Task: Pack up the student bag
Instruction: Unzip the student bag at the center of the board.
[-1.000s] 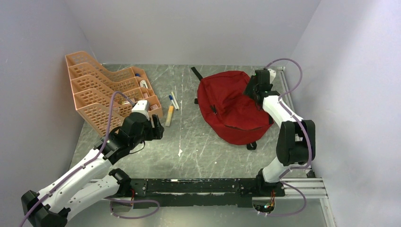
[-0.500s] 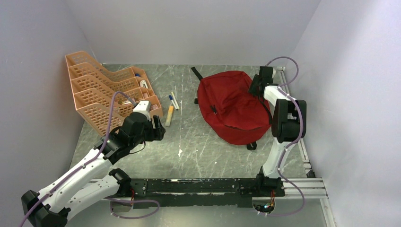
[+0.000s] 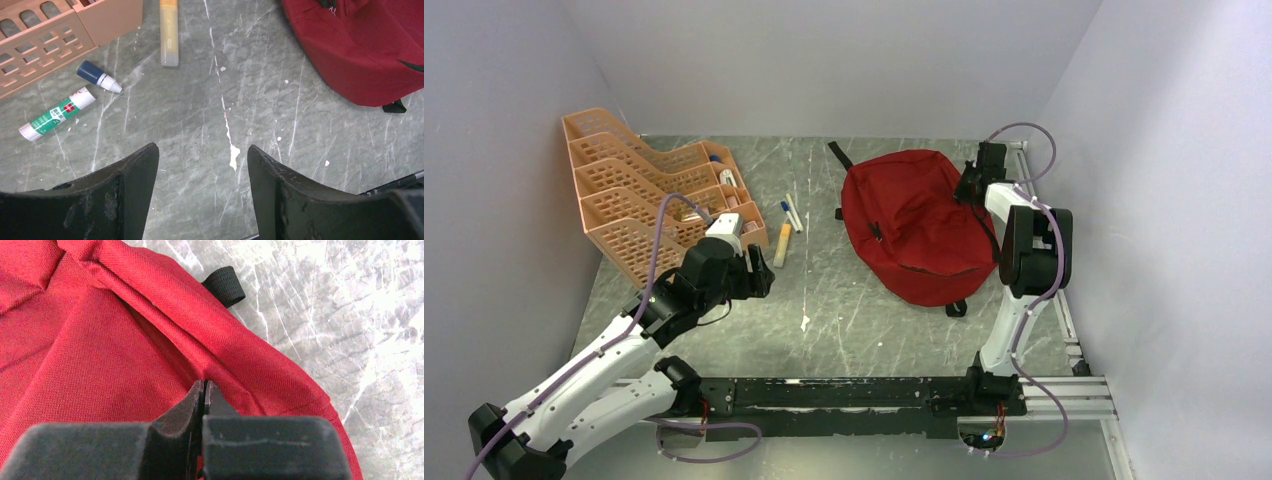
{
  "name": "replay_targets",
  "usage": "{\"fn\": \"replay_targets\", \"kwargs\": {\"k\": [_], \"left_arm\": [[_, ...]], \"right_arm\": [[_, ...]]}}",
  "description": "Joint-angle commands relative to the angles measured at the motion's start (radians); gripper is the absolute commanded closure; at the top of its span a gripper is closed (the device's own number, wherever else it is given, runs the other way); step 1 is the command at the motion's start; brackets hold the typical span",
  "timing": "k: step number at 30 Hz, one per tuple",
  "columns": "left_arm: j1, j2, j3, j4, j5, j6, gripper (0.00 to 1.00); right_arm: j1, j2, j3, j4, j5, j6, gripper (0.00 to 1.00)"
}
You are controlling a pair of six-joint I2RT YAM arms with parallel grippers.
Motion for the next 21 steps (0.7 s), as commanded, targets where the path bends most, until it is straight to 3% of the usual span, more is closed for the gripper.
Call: {"fn": "replay_targets", "kwargs": {"k": [1,21], "left_arm": [[-0.004,-0.016,-0.007,0.002,0.021,0.001,0.30],[-0.004,-0.005,-0.020,0.024,0.038,0.003,0.31]], "right_arm": [[-0.006,-0.074,-0.049,0.101,0.005,-0.024,1.00],[0.010,-0.267,-0.158,0.055,-0.019,-0.053,1.00]]}}
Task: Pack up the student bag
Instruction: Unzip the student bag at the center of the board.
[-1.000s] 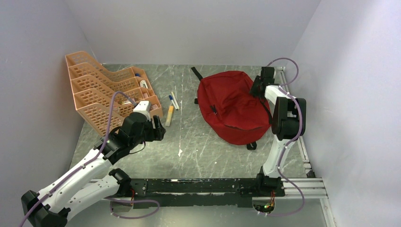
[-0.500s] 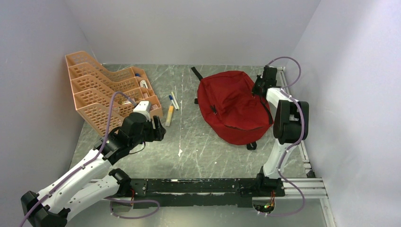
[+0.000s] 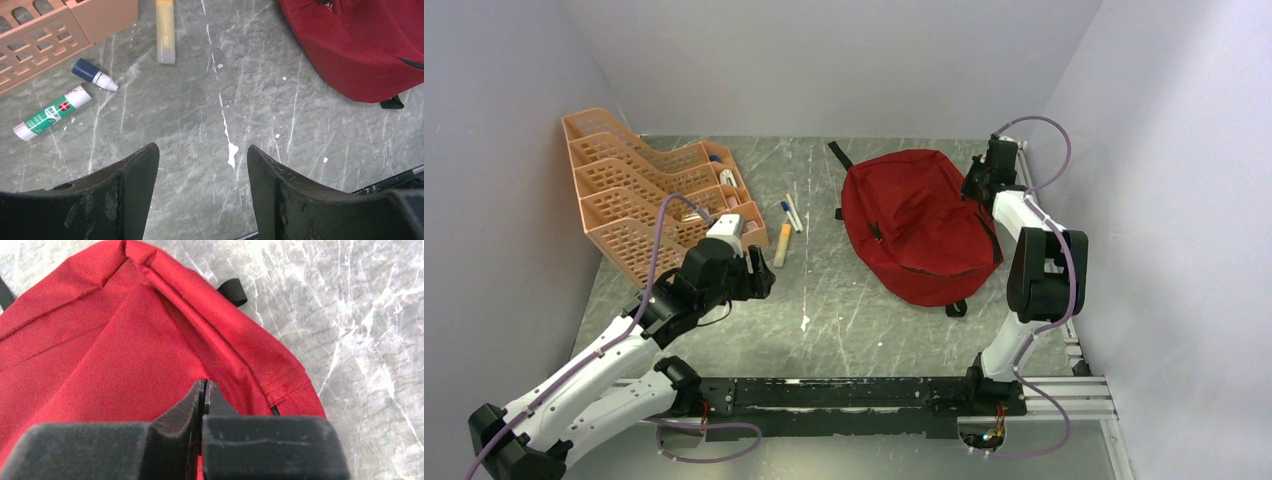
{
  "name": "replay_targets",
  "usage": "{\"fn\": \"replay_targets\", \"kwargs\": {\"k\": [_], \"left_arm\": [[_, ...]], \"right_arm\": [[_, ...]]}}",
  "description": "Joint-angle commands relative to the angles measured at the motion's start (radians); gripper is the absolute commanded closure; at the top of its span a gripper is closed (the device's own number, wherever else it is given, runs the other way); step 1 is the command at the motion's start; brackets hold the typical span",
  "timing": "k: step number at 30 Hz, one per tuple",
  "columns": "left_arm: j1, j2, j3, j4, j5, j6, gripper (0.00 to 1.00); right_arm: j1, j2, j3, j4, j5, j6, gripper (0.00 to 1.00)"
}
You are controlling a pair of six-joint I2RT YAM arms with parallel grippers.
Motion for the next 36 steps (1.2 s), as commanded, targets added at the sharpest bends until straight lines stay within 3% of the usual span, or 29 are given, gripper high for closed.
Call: {"fn": "replay_targets", "kwargs": {"k": [1,17,23,29,36], "left_arm": [[-0.004,-0.001,-0.019,0.026,0.025,0.001,0.31],[-0.004,-0.001,-0.032,0.034,0.031,-0.004,0.31],[-0.004,0.013,-0.024,0.034,0.039,-0.001,0.31],[-0.004,0.021,0.018,0.057,0.034,0.026,0.28],[-0.004,0.127,0.096,0.242,0.145,0.118,0.27]], "right_arm": [[0.018,-0.085,-0.049,-0.006,-0.054,-0.014,1.00],[0.355,-0.143,-0.121,0.035,-0.182,-0.006,1.00],[0.406,-0.129,-0.104,0.023,-0.196,0.007,1.00],[0.448,-0.249,-0.194,0.016,-0.195,0.057,1.00],[0.495,-0.475,-0.345,-0.025,-0.181,0.130,1.00]]}}
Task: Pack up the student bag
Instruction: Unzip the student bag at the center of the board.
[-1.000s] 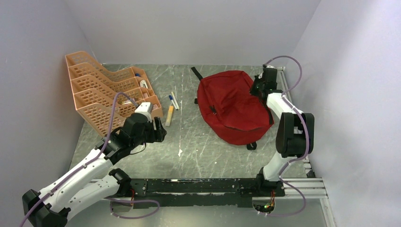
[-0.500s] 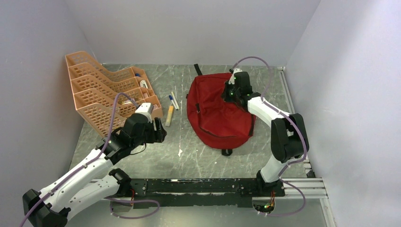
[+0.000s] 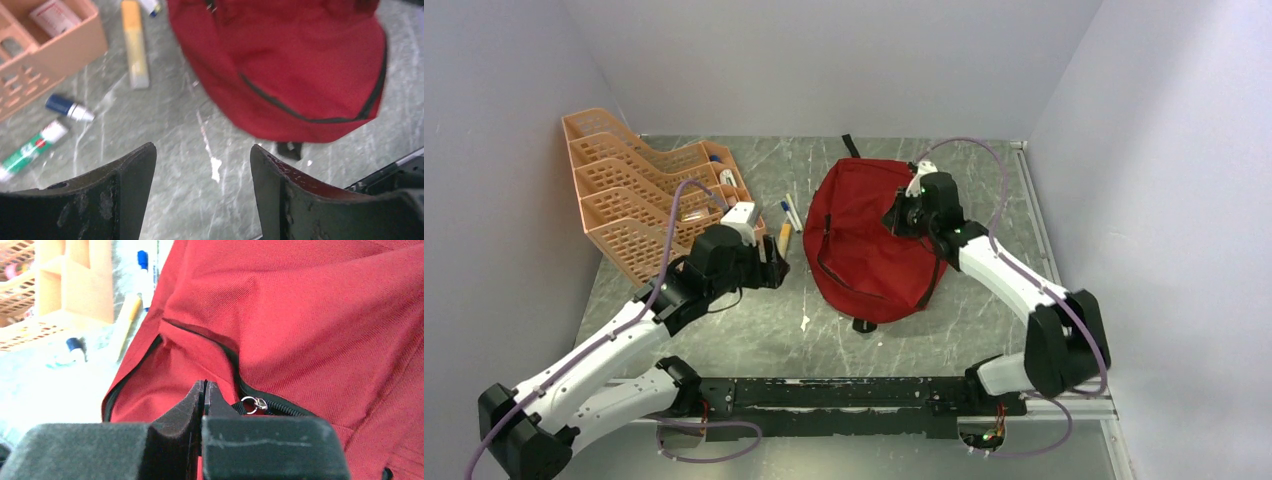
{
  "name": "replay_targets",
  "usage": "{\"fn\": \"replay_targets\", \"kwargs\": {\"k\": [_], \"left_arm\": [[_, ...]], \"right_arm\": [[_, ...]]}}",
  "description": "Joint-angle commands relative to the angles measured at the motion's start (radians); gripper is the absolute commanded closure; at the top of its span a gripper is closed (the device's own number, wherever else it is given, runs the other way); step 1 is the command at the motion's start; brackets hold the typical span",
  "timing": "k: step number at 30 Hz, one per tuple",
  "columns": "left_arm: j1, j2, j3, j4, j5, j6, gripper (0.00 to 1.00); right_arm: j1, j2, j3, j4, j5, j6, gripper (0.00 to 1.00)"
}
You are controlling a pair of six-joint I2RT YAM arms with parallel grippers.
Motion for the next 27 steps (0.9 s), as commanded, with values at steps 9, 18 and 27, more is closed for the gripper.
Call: {"fn": "replay_targets", "kwargs": {"k": [9,18,27], "left_arm": [[-0.068,0.168,-0.001,0.724,0.208,0.183,0.28],[-0.234,0.395,-0.004,1.080,0.231,0.394,0.29],[-0.259,0.626,-0.002,1.368,0.264,0.545,0.31]], "right_arm": [[0.040,-0.402,-0.192,-0.027,0.125,0.139,1.00],[0.036,-0.392,-0.174,-0.013,0.237,0.184,1.00],[0.028,-0.339,-0.065,-0.040,0.232,0.250,1.00]]}}
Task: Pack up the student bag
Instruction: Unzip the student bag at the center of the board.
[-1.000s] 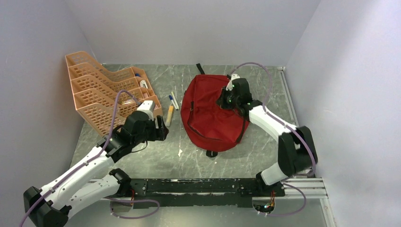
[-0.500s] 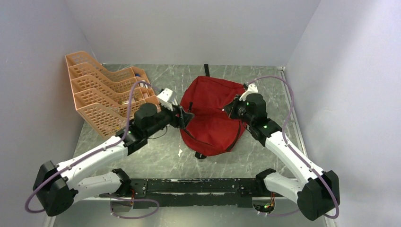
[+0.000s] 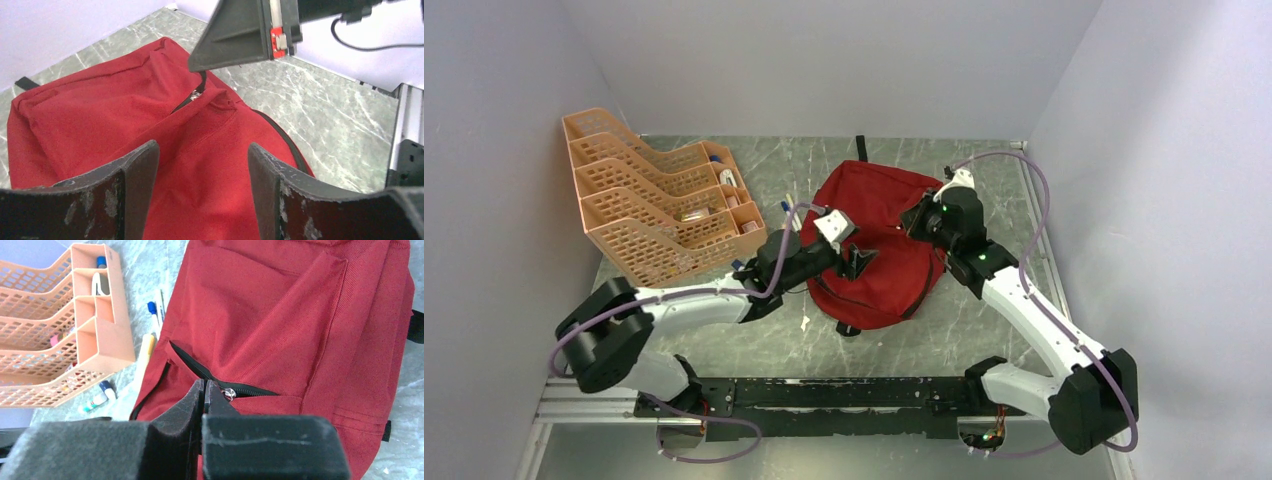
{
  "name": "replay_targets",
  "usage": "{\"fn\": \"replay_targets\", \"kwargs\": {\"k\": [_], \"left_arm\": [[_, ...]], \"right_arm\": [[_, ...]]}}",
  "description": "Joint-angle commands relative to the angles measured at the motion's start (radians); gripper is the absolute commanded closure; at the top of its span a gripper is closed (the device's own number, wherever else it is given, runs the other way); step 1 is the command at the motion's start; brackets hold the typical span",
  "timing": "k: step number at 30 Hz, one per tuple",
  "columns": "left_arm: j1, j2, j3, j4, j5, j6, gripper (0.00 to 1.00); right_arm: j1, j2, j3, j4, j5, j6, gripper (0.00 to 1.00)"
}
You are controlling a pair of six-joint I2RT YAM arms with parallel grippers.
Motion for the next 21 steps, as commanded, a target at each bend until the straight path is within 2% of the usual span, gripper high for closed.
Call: {"fn": "replay_targets", "kwargs": {"k": [1,8,15,21], "left_arm": [[-0.021,0.102,0.021,0.254,0.047,0.108,0.30],[-0.045,0.253,0.097,0.385,0.018,0.124,0.29],[-0.047,0.358,0.189,0.417,-0.005,0.123,0.29],[-0.047,0.429,0.254,0.406,-0.017,0.117,0.37]], "right_arm": [[-0.004,0.021,0.085,0.000,0.015,0.045,1.00],[-0.012,0.041,0.110,0.006,-0.030,0.052,1.00],[-0.014,0.040,0.116,0.010,-0.080,0.068,1.00],[-0.014,0.032,0.117,0.007,-0.102,0.072,1.00]]}}
